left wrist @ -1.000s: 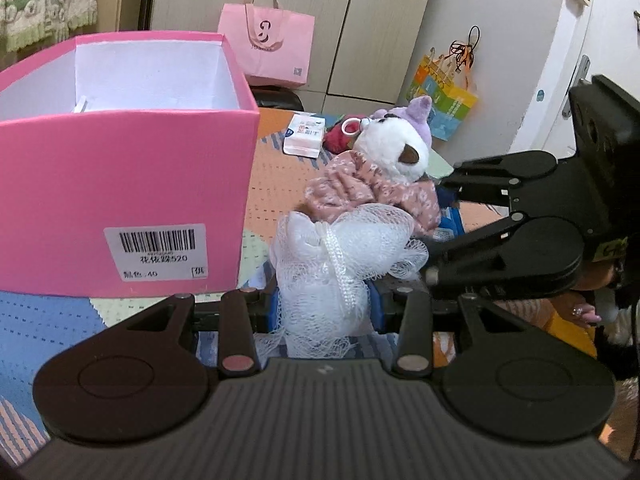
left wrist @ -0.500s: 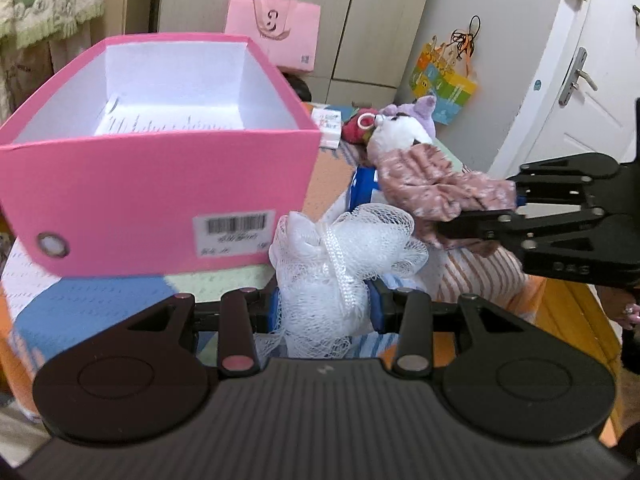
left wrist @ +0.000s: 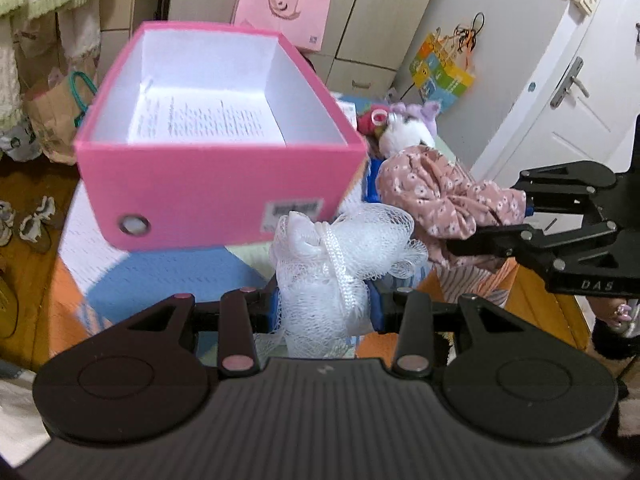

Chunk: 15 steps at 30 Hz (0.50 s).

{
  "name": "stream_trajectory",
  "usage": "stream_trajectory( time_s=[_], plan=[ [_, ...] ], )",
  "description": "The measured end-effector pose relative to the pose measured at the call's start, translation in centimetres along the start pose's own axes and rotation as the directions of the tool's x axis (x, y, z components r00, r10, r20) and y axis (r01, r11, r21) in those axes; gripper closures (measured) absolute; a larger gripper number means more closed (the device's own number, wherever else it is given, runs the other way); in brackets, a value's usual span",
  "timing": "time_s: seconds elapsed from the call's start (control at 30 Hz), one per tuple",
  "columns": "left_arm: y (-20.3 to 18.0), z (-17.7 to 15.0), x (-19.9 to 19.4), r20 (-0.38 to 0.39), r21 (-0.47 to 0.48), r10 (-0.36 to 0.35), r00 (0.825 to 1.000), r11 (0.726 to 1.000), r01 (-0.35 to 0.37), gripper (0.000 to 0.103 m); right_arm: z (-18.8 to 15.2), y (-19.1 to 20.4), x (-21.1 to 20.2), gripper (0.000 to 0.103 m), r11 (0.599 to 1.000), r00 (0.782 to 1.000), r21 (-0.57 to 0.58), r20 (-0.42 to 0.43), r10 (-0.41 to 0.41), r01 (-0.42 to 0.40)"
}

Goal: Organize soft objects
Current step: 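Carry the mesh puff and scrunchie over the pink box with both tools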

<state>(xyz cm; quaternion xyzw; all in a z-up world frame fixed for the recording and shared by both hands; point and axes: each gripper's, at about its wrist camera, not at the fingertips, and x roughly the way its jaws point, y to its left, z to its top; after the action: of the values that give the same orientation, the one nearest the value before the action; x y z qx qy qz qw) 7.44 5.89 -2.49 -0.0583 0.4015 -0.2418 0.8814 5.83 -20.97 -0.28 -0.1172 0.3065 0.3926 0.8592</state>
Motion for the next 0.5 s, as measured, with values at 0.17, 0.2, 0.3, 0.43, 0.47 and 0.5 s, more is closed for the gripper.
stream_trajectory(
  time_s=[0.17, 0.2, 0.3, 0.43, 0.47, 0.5],
  plan=[
    [0.7, 2.7, -1.2, 0.04, 0.033, 0.023, 0.999, 0.999, -0.025, 0.064, 2.7, 0.6, 0.3, 0.078, 0.999, 0.998, -0.041, 0.055, 0.017, -0.014],
    [0.9, 3.4, -1.2, 0.047, 0.036, 0.022, 0.999, 0.999, -0.024, 0.064, 3.1, 0.5, 0.5, 0.078, 0.999, 0.997, -0.046, 0.069, 0.015, -0.012],
    [1.7, 5.4, -0.8, 0.07, 0.044, 0.022, 0.997, 0.999, -0.025, 0.064, 4.4, -0.1, 1.2, 0.078, 0.999, 0.994, -0.049, 0.109, 0.002, 0.003],
    [2.7, 7.8, 0.8, 0.09, 0.053, 0.051, 0.995, 0.997, -0.056, 0.063, 6.4, -1.5, 2.7, 0.078, 0.999, 0.99, -0.041, 0.138, -0.026, 0.032],
    [3.0, 8.5, 1.4, 0.091, 0.057, 0.06, 0.994, 0.996, -0.066, 0.063, 7.0, -1.9, 3.3, 0.078, 0.998, 0.99, -0.05, 0.135, -0.037, 0.044],
    [3.4, 9.1, 2.0, 0.09, 0.063, 0.066, 0.994, 0.995, -0.072, 0.063, 7.4, -2.2, 3.9, 0.078, 0.997, 0.991, -0.055, 0.13, -0.038, 0.046]
  ],
)
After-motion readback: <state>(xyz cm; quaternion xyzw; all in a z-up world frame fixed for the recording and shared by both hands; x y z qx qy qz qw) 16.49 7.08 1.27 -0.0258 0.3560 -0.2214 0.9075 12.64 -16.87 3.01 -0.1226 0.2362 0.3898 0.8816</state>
